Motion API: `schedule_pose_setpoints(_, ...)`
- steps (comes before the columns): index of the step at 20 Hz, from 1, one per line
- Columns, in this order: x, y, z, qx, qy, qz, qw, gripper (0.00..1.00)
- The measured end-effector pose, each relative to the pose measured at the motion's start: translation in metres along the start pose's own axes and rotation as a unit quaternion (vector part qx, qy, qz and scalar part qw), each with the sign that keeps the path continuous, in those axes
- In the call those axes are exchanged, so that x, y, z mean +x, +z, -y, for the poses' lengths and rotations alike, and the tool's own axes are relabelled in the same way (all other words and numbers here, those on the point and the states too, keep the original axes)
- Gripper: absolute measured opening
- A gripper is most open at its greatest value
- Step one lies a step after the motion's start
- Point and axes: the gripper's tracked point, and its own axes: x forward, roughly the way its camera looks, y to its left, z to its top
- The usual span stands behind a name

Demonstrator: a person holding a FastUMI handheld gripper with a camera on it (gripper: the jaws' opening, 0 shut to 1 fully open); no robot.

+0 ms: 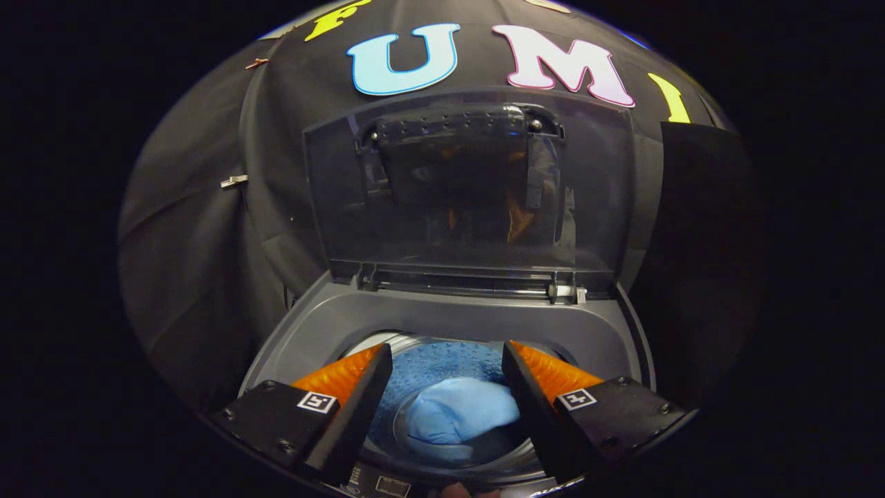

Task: Put the clothes into the washing machine and then close the washing machine lid.

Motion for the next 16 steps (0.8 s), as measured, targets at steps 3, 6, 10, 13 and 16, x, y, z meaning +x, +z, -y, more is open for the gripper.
schedule_pose_setpoints(3,-0.012,0.016,0.003,-0.025,-0.002,0.014,1.0,1.0)
schedule_pose_setpoints(6,-0.021,0.021,0.007,-0.022,0.008,0.017,1.0,1.0)
schedule_pose_setpoints(10,-0.029,0.029,0.015,-0.016,0.008,0.031,0.999,1.0)
schedule_pose_setpoints(13,-0.034,0.036,0.024,-0.013,0.001,0.045,0.999,1.0)
schedule_pose_setpoints(16,-0.039,0.045,0.021,-0.017,0.0,0.054,0.998,0.99)
